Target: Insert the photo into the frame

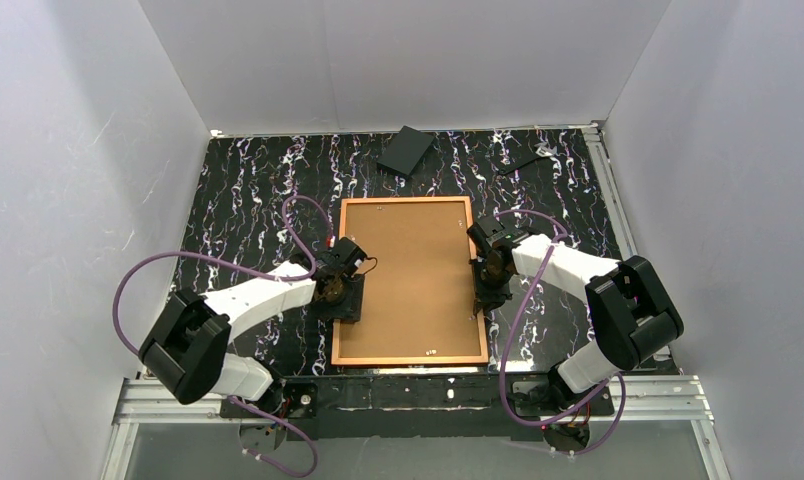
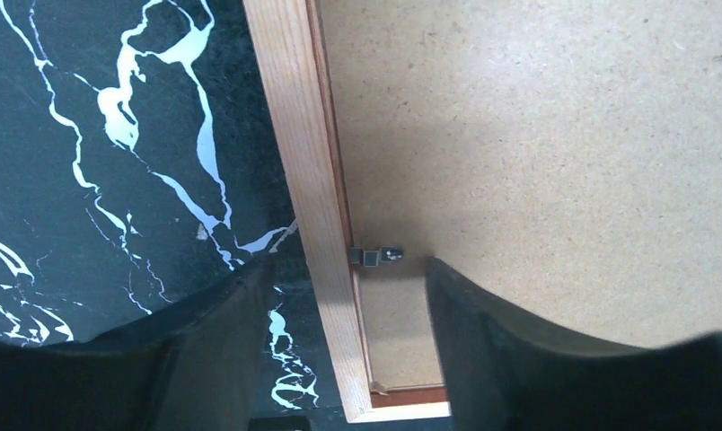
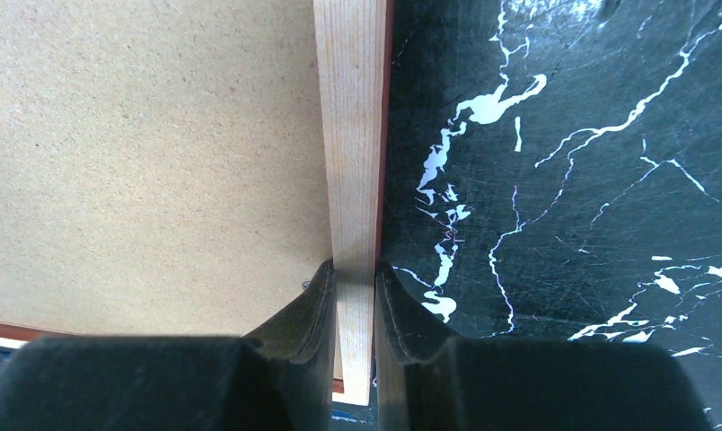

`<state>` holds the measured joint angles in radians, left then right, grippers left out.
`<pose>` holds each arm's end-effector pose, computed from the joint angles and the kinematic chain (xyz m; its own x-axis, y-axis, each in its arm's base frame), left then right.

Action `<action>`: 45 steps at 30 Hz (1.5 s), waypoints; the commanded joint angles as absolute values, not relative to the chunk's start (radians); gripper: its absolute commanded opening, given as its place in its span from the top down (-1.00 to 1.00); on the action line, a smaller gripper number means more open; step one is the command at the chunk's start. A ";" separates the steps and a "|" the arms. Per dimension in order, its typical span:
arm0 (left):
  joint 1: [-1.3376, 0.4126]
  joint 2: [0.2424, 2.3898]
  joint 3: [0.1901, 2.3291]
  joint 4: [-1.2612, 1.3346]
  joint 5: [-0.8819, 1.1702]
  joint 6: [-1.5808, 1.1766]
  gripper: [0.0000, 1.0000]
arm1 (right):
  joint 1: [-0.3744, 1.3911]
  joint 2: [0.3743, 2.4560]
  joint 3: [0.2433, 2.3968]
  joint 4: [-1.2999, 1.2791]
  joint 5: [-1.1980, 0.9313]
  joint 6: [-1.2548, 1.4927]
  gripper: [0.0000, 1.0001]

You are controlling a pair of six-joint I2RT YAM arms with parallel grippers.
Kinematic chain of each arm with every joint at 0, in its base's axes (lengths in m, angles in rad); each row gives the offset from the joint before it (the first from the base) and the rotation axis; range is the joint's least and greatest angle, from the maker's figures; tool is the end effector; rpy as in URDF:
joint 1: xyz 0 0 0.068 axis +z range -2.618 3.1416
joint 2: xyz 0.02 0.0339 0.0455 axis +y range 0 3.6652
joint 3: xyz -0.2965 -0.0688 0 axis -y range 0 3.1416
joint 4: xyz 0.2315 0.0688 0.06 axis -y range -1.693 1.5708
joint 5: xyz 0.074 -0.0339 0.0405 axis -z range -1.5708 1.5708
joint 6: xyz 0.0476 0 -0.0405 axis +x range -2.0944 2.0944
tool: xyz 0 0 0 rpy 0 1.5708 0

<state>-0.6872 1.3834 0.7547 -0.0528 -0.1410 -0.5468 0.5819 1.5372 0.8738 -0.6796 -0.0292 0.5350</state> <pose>0.2217 -0.1733 0.2409 -0.6987 -0.0926 -0.7094 0.2112 0.9207 -0.3282 0.2138 0.1423 0.1961 -0.9830 -0.0367 -0.1798 -0.0624 0.9882 0.1396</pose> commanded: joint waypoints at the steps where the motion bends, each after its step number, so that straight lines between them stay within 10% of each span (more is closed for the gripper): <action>1: -0.693 1.342 0.730 -0.122 -0.137 -0.552 -0.36 | 0.591 1.529 0.847 -0.679 -0.031 0.517 0.96; 4: -0.693 1.262 0.695 -0.079 -0.135 -0.567 -0.61 | 0.592 1.492 0.853 -0.675 -0.056 0.510 0.85; 7: -0.693 1.190 0.663 -0.069 -0.142 -0.586 -0.75 | 0.592 1.443 0.863 -0.677 -0.072 0.511 0.27; 17: -0.693 1.083 0.673 -0.238 -0.112 -0.578 -0.73 | 0.591 1.294 0.859 -0.700 -0.089 0.497 -0.63; 45: -0.616 1.126 0.779 -0.275 -0.066 -0.500 -0.60 | 0.322 1.257 0.741 -0.574 -0.407 0.459 -0.67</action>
